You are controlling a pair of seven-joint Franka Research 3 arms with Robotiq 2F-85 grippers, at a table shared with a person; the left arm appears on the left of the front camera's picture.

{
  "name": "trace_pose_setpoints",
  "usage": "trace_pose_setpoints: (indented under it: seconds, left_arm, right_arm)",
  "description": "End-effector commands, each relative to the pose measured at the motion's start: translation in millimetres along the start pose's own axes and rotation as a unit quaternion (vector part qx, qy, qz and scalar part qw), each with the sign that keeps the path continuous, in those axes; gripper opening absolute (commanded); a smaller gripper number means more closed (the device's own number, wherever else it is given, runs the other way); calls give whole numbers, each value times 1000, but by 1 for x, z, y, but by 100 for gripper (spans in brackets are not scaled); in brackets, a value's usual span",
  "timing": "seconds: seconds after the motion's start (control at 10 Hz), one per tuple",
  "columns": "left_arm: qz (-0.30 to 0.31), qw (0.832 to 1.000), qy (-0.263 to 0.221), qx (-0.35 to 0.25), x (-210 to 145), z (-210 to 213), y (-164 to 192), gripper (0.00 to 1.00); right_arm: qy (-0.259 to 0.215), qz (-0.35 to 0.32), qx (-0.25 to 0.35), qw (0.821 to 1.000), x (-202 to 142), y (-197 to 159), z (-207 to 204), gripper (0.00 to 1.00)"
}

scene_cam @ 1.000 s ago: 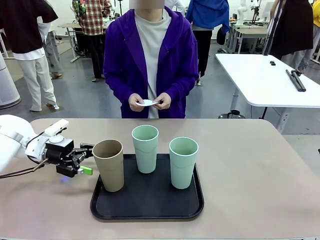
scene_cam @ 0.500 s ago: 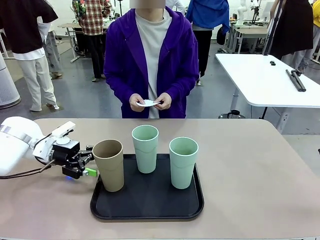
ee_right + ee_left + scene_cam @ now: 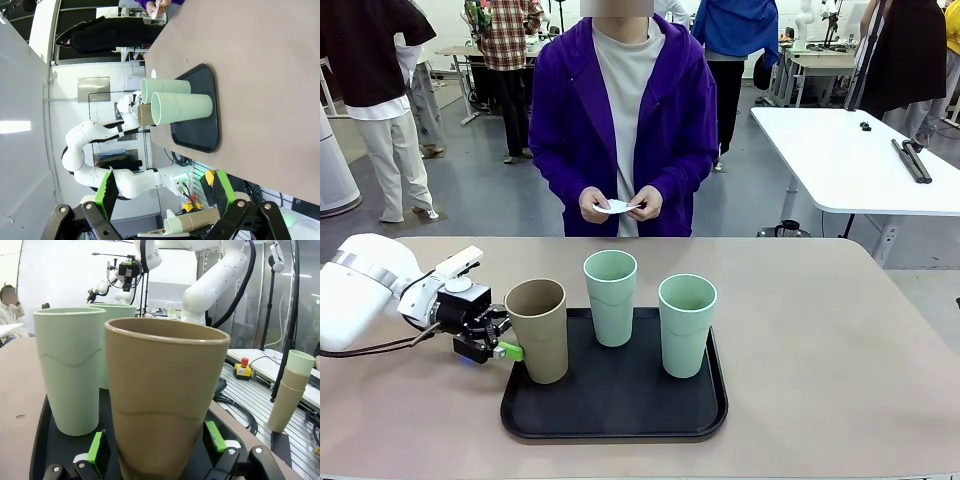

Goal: Place coasters on the table and set cups on them.
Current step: Pick up one Reusable plastic cup and place it on a coaster set by the human.

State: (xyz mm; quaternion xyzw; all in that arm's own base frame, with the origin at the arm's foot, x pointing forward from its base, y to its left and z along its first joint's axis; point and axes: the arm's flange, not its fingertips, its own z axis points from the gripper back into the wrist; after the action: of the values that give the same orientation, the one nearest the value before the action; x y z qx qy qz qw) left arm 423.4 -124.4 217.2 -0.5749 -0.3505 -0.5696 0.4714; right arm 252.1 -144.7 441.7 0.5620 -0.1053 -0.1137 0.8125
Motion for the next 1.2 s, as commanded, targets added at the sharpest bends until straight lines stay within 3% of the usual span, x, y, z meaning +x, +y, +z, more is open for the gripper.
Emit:
trace_pose_setpoints:
  seconds: [0.0,0.5,0.6,0.7,0.8,1.0,1.1]
  left_arm:
    - [-7,1000,13,-16,-2,-4,7,100]
    - [-22,999,13,-40,-6,-21,15,100]
    - [-22,999,13,-43,-7,-22,15,47]
    - [-23,998,14,-48,-7,-22,15,43]
    - [-22,998,16,-50,-7,-22,14,0]
    - [-22,998,18,-51,-7,-22,13,0]
    - [-22,998,23,-54,-6,-22,12,27]
  right_arm:
    - [-2,2,11,1000,2,0,0,100]
    - [-2,2,11,1000,2,0,0,100]
    - [-2,2,11,1000,2,0,0,100]
    - [-2,2,11,1000,2,0,0,100]
    - [-2,2,11,1000,2,0,0,100]
    - [-2,2,11,1000,2,0,0,100]
    - [-2,2,11,1000,2,0,0,100]
